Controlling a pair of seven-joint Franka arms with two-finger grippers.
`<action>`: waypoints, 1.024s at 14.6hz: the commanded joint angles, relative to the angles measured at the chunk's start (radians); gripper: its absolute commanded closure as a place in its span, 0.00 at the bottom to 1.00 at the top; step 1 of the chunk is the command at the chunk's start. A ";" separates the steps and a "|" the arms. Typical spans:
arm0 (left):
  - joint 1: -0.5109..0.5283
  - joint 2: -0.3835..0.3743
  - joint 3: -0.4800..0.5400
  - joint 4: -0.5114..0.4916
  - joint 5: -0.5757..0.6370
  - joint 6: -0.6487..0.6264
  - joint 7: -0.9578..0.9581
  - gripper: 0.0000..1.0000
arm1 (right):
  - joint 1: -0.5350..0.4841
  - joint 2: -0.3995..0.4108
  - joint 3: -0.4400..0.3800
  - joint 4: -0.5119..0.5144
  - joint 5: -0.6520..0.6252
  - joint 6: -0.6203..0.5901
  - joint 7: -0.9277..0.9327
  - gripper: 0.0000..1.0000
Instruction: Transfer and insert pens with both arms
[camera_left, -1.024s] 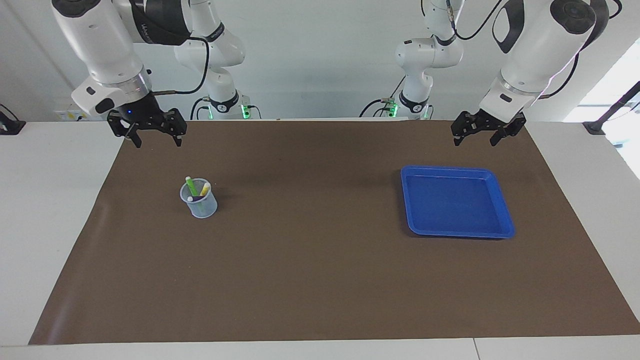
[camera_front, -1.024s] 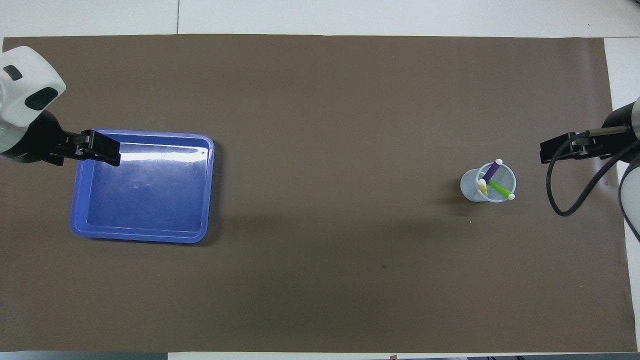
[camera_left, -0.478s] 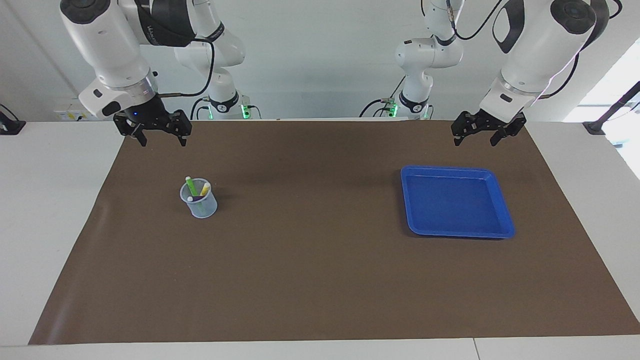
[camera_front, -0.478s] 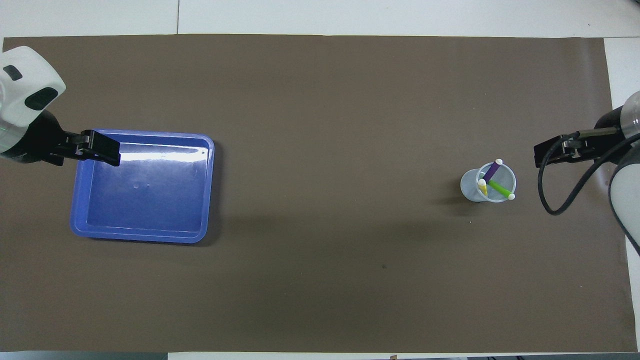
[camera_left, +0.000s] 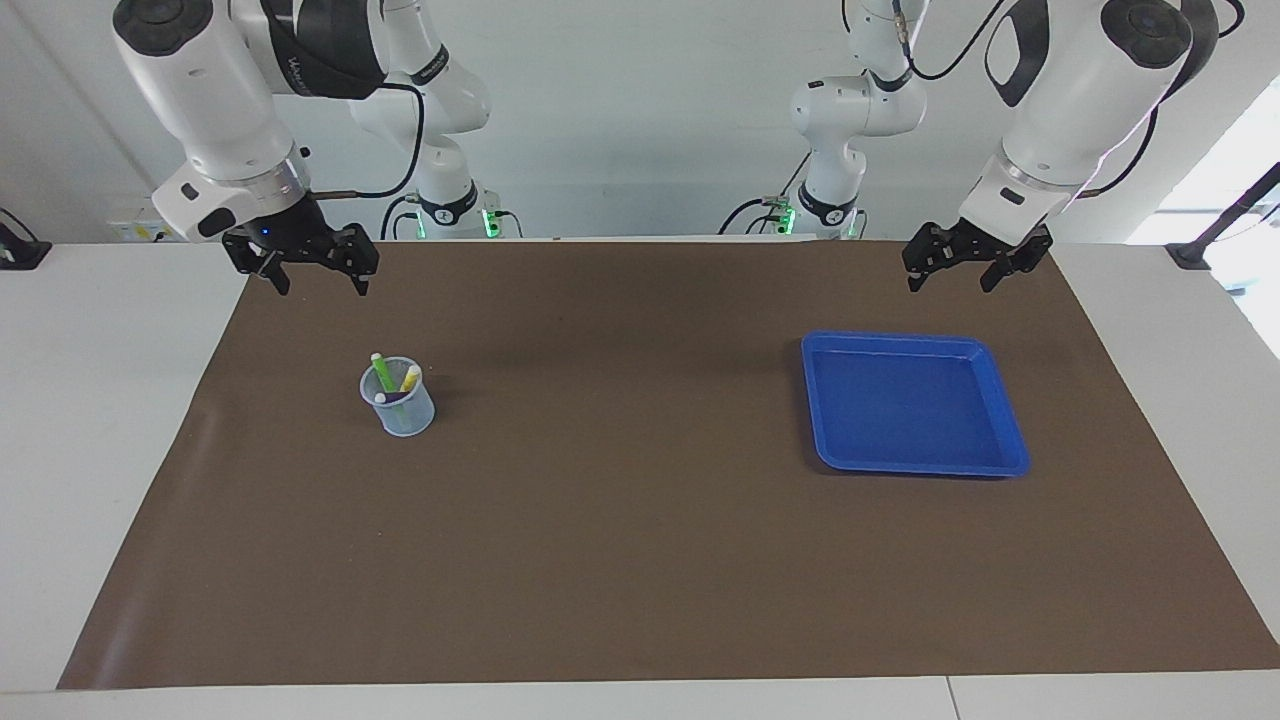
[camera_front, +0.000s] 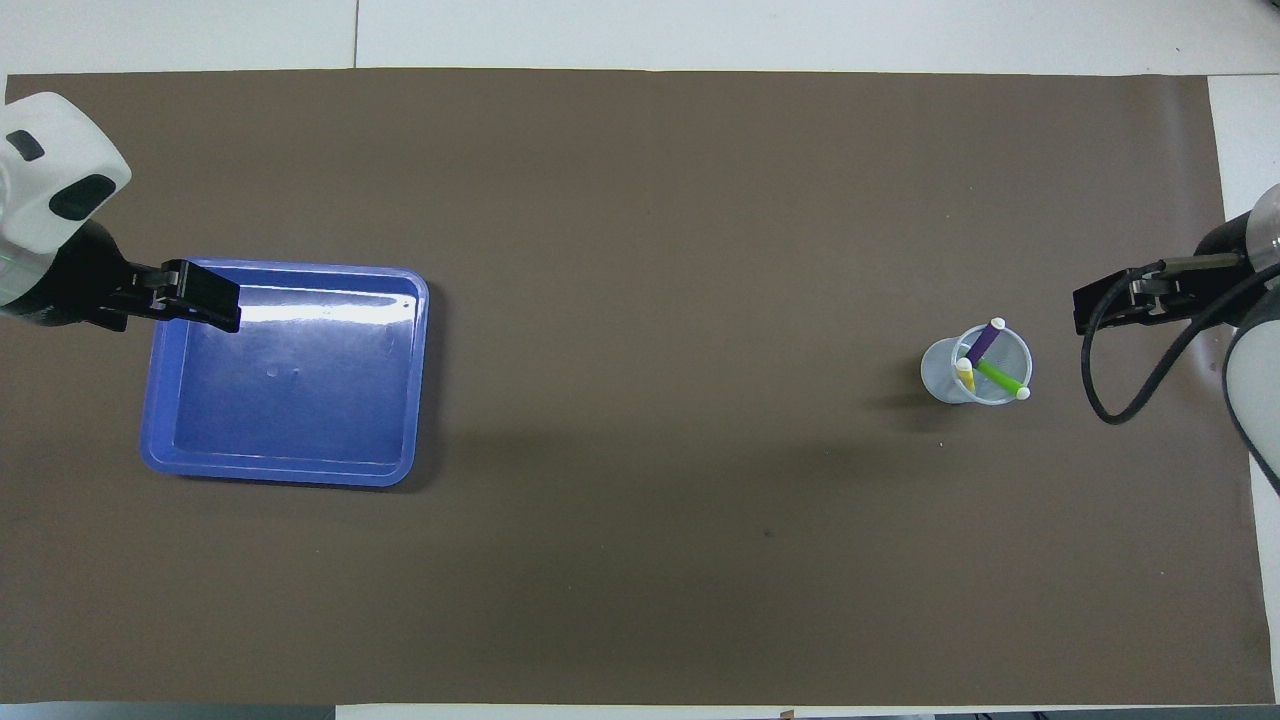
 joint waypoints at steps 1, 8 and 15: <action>0.003 -0.021 0.005 -0.014 -0.008 -0.012 0.011 0.00 | -0.016 -0.007 0.009 0.019 0.035 -0.046 0.014 0.00; 0.003 -0.021 0.005 -0.014 -0.008 -0.012 0.012 0.00 | -0.016 -0.021 -0.001 0.016 0.058 -0.058 0.013 0.00; 0.003 -0.021 0.005 -0.014 -0.008 -0.012 0.011 0.00 | -0.018 -0.014 -0.001 0.033 0.044 -0.054 0.005 0.00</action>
